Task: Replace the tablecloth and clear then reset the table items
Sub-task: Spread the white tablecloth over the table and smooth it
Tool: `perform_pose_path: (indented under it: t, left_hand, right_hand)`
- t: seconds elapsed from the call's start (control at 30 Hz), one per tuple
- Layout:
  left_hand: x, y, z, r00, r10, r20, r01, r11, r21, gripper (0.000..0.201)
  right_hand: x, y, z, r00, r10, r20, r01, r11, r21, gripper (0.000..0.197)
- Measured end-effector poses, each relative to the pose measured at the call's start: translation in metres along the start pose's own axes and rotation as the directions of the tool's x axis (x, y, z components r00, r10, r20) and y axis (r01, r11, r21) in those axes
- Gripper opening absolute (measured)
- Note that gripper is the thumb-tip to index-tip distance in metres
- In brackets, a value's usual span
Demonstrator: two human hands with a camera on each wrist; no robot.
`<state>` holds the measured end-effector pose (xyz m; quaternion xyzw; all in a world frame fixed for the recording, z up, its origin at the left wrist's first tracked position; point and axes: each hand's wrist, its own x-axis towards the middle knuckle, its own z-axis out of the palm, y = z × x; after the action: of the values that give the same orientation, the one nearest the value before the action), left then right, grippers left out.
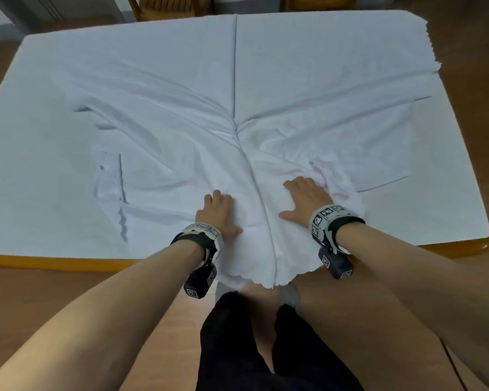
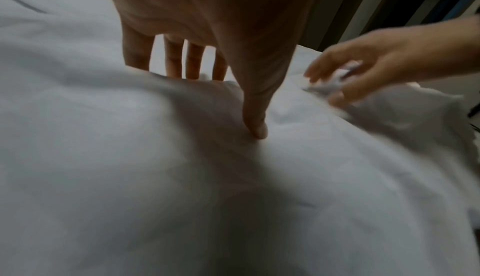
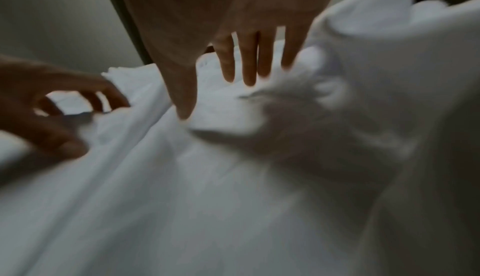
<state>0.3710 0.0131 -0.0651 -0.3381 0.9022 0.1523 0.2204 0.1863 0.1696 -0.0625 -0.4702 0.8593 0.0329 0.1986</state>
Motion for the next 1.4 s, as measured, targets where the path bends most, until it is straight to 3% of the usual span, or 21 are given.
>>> perform_pose_path:
  t: [0.07, 0.13, 0.2, 0.3, 0.43, 0.6, 0.7, 0.83, 1.03, 1.13, 1.23, 1.4]
  left_hand:
    - [0.0, -0.004, 0.005, 1.0, -0.02, -0.009, 0.019, 0.999, -0.048, 0.051]
    - [-0.004, -0.013, 0.005, 0.999, -0.033, -0.028, 0.031, 0.996, -0.083, 0.027]
    - [-0.015, -0.025, 0.002, 0.996, -0.08, -0.046, 0.078, 0.996, -0.049, 0.015]
    - [-0.036, -0.048, -0.006, 0.982, -0.187, -0.009, 0.187, 0.979, 0.084, 0.015]
    - [-0.061, -0.078, -0.021, 0.926, -0.371, 0.068, 0.336, 0.893, 0.299, 0.025]
    - [-0.061, -0.09, -0.041, 0.885, -0.45, 0.117, 0.376, 0.841, 0.388, 0.036]
    - [-0.039, -0.075, -0.051, 0.913, -0.395, 0.102, 0.356, 0.893, 0.274, 0.04]
    - [0.001, -0.029, -0.067, 0.986, -0.164, -0.024, 0.166, 0.98, 0.113, 0.038]
    - [0.044, 0.057, -0.083, 0.999, 0.024, -0.034, -0.022, 0.999, 0.034, 0.038]
    - [0.059, 0.1, -0.084, 0.996, 0.069, -0.056, -0.064, 0.995, 0.08, 0.036]
    - [0.07, 0.143, -0.081, 0.995, 0.086, -0.051, -0.081, 0.992, 0.1, 0.034]
    - [0.083, 0.215, -0.071, 0.999, 0.009, -0.034, -0.009, 1.0, 0.021, 0.032]
  right_hand:
    - [-0.001, -0.003, 0.011, 0.997, -0.014, 0.077, 0.014, 1.0, -0.006, 0.065]
    - [-0.005, 0.004, 0.013, 0.994, -0.029, 0.107, 0.028, 1.0, 0.013, 0.038]
    - [-0.01, 0.015, 0.01, 0.984, -0.031, 0.175, 0.032, 0.999, 0.001, 0.024]
    - [-0.022, 0.041, 0.002, 0.983, -0.004, 0.185, 0.015, 0.998, -0.058, 0.02]
    - [-0.032, 0.079, -0.011, 0.976, 0.075, 0.204, -0.049, 0.99, -0.131, 0.017]
    - [-0.036, 0.093, -0.024, 0.955, 0.145, 0.257, -0.113, 0.985, -0.134, 0.013]
    - [-0.031, 0.087, -0.033, 0.962, 0.119, 0.246, -0.116, 0.993, -0.028, 0.022]
    - [-0.026, 0.088, -0.046, 0.978, 0.115, 0.174, -0.122, 0.992, 0.034, 0.033]
    - [-0.03, 0.131, -0.078, 0.978, 0.174, 0.117, -0.177, 0.984, 0.013, 0.037]
    - [-0.03, 0.172, -0.085, 0.974, 0.21, 0.082, -0.214, 0.976, 0.042, 0.044]
    - [-0.021, 0.217, -0.086, 0.961, 0.243, 0.129, -0.252, 0.966, 0.055, 0.047]
    - [0.024, 0.286, -0.079, 0.973, 0.151, 0.173, -0.162, 0.986, 0.049, 0.062]
